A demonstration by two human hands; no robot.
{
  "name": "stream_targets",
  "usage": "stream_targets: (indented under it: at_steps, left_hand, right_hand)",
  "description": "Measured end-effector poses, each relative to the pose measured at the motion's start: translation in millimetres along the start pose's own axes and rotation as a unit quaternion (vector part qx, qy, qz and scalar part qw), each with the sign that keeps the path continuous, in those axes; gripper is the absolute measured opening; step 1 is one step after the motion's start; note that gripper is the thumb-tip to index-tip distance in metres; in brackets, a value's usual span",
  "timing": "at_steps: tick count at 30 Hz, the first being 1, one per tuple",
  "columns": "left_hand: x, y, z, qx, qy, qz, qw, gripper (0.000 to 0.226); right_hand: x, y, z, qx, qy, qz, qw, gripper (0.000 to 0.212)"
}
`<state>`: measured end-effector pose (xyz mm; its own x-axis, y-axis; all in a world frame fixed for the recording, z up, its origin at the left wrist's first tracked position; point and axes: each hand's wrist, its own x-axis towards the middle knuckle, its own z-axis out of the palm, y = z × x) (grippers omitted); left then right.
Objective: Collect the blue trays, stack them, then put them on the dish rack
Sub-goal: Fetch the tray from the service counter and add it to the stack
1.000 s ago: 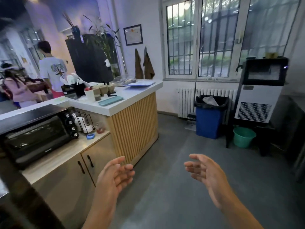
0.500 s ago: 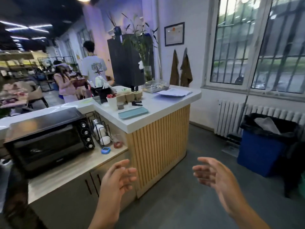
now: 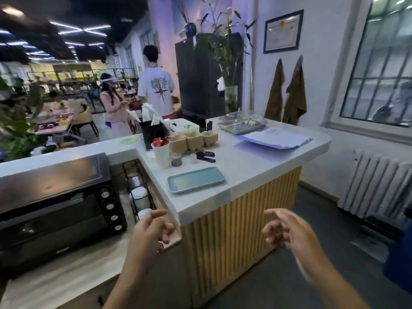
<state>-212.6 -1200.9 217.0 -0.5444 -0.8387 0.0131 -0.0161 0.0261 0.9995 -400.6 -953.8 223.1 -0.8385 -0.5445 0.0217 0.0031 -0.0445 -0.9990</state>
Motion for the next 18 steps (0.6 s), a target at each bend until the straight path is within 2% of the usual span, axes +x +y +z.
stream_targets:
  at_steps: [3,6,8,11,14,18]
  left_hand:
    - [48.9,2.9,13.4,0.126,0.032,0.033,0.991,0.017]
    - [91.3,1.2,26.0,0.319,0.073,0.047,0.944,0.014]
    - [121.7,-0.9,34.2,0.39,0.1,0.042,0.914,0.01]
    - [166.7,-8.5,48.1,0.455,0.129,0.011,0.881,0.022]
    - [209.9,-22.9,63.0,0.478,0.158,-0.051,0.863,0.032]
    - [247.8,-43.5,80.7,0.497,0.177,-0.112,0.842,0.05]
  right_hand:
    - [66.8,-2.1,5.1,-0.027,-0.042,0.011,0.999,0.031]
    - [136.6,1.4,11.7,-0.048,-0.085,0.034,0.995,0.029]
    - [187.9,9.4,19.6,-0.068,-0.12,0.035,0.99,0.026]
    - [262.4,22.7,38.7,-0.11,-0.15,0.041,0.982,0.021]
    - [335.7,38.2,57.8,-0.153,-0.187,0.07,0.968,0.019]
    - [388.9,58.8,78.0,-0.22,-0.213,0.118,0.945,0.031]
